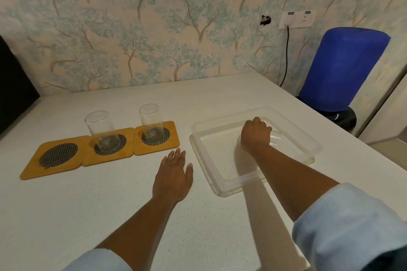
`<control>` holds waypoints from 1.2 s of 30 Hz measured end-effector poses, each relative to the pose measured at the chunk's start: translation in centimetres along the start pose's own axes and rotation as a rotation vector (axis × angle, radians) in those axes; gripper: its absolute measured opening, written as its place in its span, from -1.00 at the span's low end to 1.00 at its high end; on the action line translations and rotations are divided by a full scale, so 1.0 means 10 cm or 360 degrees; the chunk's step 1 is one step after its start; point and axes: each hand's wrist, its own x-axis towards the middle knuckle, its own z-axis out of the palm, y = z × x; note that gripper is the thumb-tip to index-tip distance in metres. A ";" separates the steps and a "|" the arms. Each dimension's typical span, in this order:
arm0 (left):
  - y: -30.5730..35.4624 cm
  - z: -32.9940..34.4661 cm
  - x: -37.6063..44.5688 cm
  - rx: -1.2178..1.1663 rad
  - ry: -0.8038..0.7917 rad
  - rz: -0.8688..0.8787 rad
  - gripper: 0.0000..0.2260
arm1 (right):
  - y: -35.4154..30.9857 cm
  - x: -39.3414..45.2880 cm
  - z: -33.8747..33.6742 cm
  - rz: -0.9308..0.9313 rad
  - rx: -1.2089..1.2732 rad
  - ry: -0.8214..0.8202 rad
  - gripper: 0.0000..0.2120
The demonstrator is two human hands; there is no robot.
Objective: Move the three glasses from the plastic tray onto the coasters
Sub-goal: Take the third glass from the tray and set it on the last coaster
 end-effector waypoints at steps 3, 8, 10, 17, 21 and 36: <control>0.00 -0.01 -0.01 -0.0001 0.0002 0.0001 -0.44 | 0.03 -0.02 -0.02 -0.0107 -0.0048 0.0028 -0.67; 0.01 -0.01 0.00 0.0007 -0.0023 0.0016 -0.44 | -0.01 -0.03 -0.22 -0.0096 0.0209 0.0145 -0.49; 0.01 -0.02 0.01 0.0000 -0.0024 0.0025 -0.45 | -0.08 -0.05 -0.33 -0.0089 0.0418 0.0231 -0.39; -0.04 -0.17 -0.09 -0.0161 0.0032 -0.0056 -0.53 | -0.41 -0.18 -0.84 -0.0007 0.1237 0.0365 -0.31; -0.19 -0.26 -0.16 -0.0176 0.0086 -0.0107 -0.53 | -0.69 -0.31 -1.08 -0.0161 0.1414 0.0374 -0.29; -1.06 -0.73 -0.57 -0.0078 0.0108 -0.0396 -0.55 | -1.81 -0.78 -1.38 -0.0667 0.1968 0.0066 -0.40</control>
